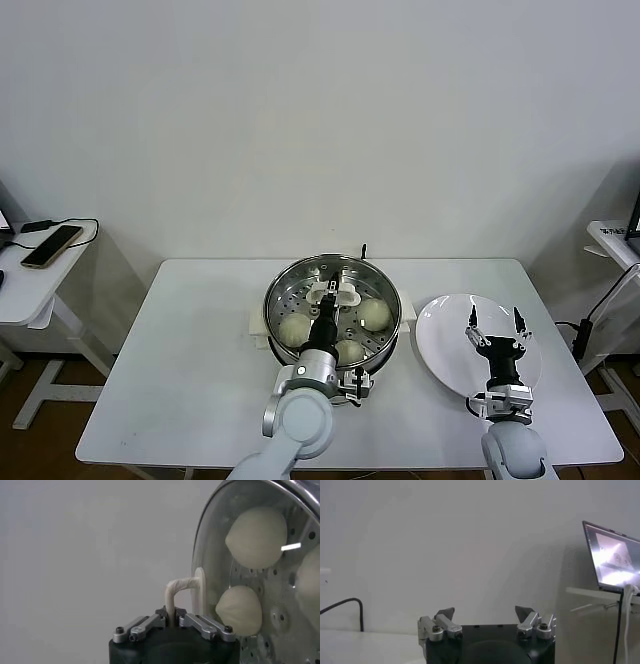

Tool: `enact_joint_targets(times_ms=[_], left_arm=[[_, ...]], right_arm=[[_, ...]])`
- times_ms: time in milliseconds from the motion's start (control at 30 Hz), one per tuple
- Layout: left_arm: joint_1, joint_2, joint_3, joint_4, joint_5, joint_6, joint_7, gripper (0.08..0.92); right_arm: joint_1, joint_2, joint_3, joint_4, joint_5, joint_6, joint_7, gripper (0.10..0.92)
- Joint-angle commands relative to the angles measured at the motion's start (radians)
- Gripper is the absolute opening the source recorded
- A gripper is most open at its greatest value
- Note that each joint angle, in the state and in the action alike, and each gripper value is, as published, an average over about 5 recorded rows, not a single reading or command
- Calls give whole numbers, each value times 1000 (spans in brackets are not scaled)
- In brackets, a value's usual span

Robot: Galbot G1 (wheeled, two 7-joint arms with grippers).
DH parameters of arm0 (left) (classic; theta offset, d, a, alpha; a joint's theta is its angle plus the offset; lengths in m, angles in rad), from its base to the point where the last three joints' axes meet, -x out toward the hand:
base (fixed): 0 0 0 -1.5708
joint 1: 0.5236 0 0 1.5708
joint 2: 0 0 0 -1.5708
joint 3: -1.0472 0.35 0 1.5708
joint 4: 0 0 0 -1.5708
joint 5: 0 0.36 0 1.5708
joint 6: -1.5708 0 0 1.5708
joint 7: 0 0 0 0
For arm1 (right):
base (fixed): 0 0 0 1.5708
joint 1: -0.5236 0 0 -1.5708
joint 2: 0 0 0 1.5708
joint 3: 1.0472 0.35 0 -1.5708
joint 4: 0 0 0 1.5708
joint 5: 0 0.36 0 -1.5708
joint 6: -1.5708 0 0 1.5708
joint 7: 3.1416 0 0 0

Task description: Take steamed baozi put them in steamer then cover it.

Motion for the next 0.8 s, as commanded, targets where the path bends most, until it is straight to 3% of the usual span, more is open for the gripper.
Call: enact_joint_targets(times_ms=[33, 300, 533, 800], left_arm=[[3, 2, -6, -5, 2, -8, 3, 194], [8, 0, -7, -16, -5, -20, -1, 219], [29, 29, -2, -88, -49, -14, 3, 411], [94, 130, 10, -269, -216, 5, 18, 635]], right_arm=[[0, 1, 0, 1, -1, 1, 0, 823], [-2, 2, 1, 3, -2, 2, 0, 823], [-4, 1, 1, 6, -4, 2, 0, 823], [-5, -3, 1, 10, -3, 1, 2, 823]])
